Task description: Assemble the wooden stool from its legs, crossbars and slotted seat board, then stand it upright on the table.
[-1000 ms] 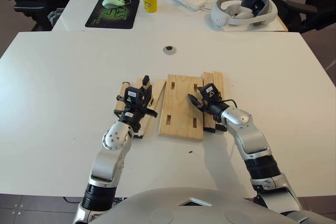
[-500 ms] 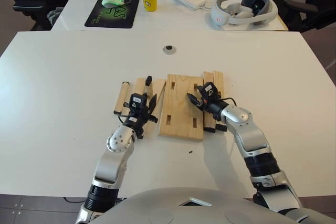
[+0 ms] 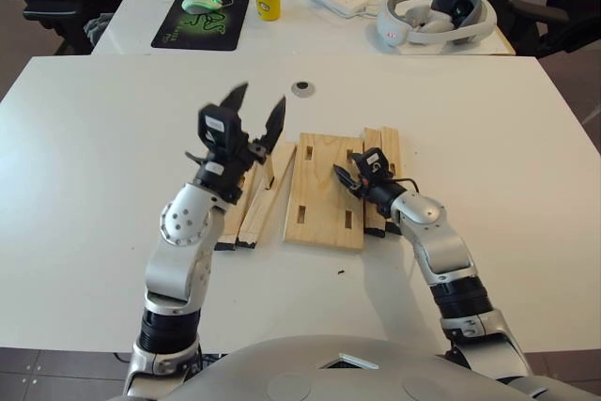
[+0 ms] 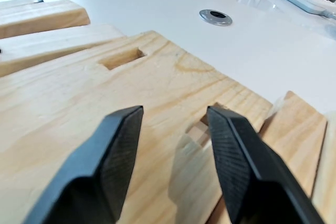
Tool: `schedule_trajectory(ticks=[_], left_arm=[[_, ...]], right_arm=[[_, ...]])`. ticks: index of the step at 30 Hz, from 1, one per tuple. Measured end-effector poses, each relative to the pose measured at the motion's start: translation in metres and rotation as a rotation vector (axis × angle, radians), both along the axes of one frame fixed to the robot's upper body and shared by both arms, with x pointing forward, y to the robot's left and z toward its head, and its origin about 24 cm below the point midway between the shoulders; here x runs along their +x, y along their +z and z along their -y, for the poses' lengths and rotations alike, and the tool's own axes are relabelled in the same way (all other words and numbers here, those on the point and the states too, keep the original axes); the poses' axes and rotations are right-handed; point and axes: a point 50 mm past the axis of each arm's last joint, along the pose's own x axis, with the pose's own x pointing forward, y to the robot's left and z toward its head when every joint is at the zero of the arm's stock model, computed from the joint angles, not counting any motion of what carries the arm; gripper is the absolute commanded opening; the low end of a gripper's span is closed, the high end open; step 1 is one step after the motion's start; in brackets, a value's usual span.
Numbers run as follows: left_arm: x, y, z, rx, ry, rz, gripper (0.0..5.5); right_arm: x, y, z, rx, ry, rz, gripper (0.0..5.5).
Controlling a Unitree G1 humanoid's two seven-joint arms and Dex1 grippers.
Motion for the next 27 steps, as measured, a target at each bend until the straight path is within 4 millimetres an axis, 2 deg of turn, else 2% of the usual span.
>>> schedule_trajectory(ticks=[4,6,11,15,19,23,27], left_arm=[[0.011,0.032,0.002,-0.049,-0.047,0.025,2.33],[0.021,0.035,0.007,-0.054,-0.088,-0.053,2.03],[0.043,0.012,0.013,0.016,-0.141,-0.325,1.26],[0.047,0.004,0.006,0.067,-0.141,-0.387,0.66],[0.048,0.004,0.005,0.076,-0.142,-0.383,0.04],[0.051,0.010,0.008,0.030,-0.142,-0.347,0.02],[0.052,0.031,0.013,-0.037,-0.149,-0.244,0.02]], right_arm=[[0.001,-0.001,-0.001,0.017,-0.018,0.011,2.25],[0.003,0.000,-0.002,0.021,-0.029,0.018,2.25],[0.006,0.000,-0.005,0.033,-0.030,0.020,2.25],[0.006,0.000,-0.006,0.032,-0.031,0.024,2.25],[0.006,-0.001,-0.007,0.025,-0.031,0.026,2.25],[0.006,-0.002,-0.007,0.023,-0.031,0.024,2.25],[0.006,-0.002,-0.007,0.022,-0.026,0.024,2.25]])
